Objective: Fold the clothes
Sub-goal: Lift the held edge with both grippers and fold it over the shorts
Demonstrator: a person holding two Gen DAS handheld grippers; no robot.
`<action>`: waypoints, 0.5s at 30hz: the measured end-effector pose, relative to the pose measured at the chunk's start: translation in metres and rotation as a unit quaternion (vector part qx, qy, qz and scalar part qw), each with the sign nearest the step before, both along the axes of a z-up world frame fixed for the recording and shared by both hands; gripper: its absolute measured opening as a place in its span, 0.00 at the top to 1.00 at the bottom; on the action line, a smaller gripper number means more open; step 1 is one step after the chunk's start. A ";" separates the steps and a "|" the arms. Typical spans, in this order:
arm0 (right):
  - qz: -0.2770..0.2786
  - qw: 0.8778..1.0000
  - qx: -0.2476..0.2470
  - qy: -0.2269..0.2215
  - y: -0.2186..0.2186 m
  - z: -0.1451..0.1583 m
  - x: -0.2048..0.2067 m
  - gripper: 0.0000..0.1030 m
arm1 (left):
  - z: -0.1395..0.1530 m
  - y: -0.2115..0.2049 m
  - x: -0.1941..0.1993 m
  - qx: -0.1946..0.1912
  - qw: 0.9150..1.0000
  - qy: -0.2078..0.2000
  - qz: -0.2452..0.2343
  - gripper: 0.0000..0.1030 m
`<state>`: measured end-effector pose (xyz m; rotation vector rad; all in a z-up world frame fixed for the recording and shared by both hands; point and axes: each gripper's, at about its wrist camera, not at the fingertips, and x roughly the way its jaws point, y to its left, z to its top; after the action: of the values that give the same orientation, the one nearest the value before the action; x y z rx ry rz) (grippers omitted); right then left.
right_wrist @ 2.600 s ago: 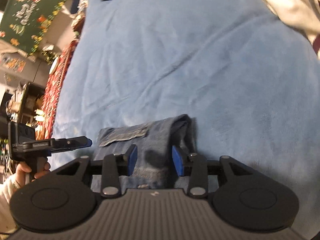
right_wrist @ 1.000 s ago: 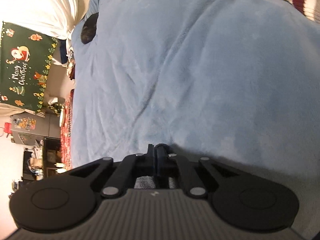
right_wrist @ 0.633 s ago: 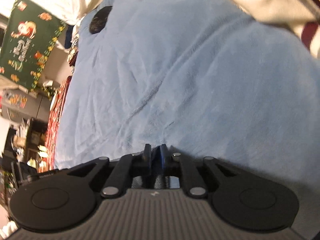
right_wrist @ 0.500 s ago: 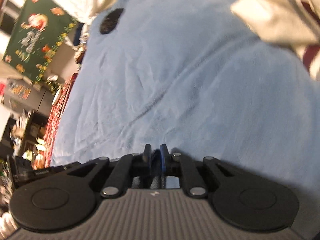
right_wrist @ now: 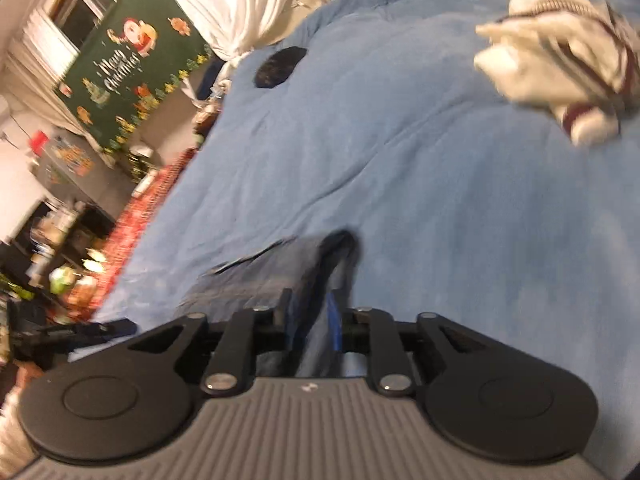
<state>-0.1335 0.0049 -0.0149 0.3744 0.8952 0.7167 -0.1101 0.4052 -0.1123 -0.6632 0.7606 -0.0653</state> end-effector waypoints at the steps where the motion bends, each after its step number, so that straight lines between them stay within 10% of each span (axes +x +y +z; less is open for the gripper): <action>1: 0.002 1.000 0.007 0.005 -0.004 -0.001 -0.009 0.73 | 0.000 -0.001 -0.007 -0.003 1.000 0.003 0.004 0.61; 15: -0.047 0.987 0.037 0.149 -0.023 -0.061 -0.021 0.70 | -0.010 -0.010 -0.035 -0.060 0.997 0.009 0.049 0.42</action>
<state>-0.1544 -0.0183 -0.0762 0.5970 1.1277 0.6157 -0.1451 0.3947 -0.1224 -0.8155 0.7440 -0.0154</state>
